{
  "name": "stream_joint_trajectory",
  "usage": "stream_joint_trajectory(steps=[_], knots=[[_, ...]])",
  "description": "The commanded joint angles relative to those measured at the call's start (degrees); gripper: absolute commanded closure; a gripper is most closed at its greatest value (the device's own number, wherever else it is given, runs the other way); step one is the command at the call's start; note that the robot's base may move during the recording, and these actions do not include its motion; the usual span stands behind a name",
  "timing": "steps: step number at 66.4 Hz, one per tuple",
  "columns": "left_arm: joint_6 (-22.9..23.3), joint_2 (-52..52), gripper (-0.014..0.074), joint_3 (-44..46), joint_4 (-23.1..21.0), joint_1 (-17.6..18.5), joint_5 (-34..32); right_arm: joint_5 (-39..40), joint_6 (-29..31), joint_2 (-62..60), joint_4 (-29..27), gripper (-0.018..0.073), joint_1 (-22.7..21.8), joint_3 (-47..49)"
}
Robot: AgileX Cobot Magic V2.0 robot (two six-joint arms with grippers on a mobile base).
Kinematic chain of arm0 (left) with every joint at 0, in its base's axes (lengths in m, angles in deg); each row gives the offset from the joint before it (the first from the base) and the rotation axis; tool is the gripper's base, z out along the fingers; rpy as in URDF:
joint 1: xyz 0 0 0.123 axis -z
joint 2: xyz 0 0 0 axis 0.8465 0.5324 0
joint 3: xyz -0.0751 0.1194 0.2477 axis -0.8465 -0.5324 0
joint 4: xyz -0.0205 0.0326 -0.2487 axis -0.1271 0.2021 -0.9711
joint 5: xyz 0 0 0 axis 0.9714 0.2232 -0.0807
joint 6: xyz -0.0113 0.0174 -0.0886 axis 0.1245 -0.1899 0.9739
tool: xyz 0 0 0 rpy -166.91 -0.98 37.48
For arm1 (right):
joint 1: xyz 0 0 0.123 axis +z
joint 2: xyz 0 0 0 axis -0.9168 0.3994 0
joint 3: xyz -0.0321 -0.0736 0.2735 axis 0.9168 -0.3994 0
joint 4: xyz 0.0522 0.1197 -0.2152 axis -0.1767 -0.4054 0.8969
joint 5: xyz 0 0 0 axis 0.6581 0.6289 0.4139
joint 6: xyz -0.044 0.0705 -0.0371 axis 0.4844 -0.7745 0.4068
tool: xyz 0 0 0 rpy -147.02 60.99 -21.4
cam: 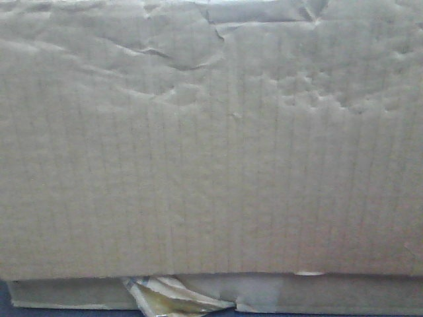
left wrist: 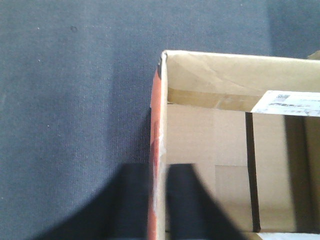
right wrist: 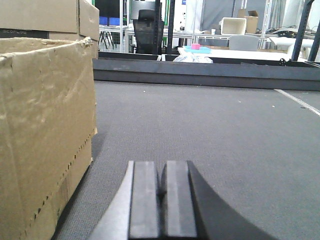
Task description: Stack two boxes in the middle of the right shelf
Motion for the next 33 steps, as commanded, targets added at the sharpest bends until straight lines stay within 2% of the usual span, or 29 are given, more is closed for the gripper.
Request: stream_joint_trajectory(steps=[1, 3, 6, 19, 24, 33], knots=[[-0.3, 0.8, 0.0318, 0.4, -0.2, -0.2, -1.3, 1.2, 0.2, -0.2, -0.1, 0.0724, -0.3, 0.0], [-0.3, 1.6, 0.0273, 0.4, -0.1, -0.2, -1.3, 1.2, 0.2, -0.2, -0.1, 0.0724, -0.3, 0.0], [-0.4, 2.6, 0.0253, 0.4, -0.1, -0.2, -1.3, 1.2, 0.2, -0.2, -0.1, 0.0724, -0.3, 0.0], [-1.0, 7.7, 0.0270, 0.4, 0.0, 0.1, -0.8, 1.2, 0.2, -0.2, -0.1, 0.0724, -0.3, 0.0], [-2.8, 9.1, 0.0270, 0.4, 0.1, 0.7, -0.8, 1.2, 0.2, -0.2, -0.1, 0.0724, -0.3, 0.0], [-3.1, 10.7, 0.0284, 0.4, 0.1, 1.9, -1.4, 1.2, 0.2, -0.2, -0.1, 0.0724, -0.3, 0.0]])
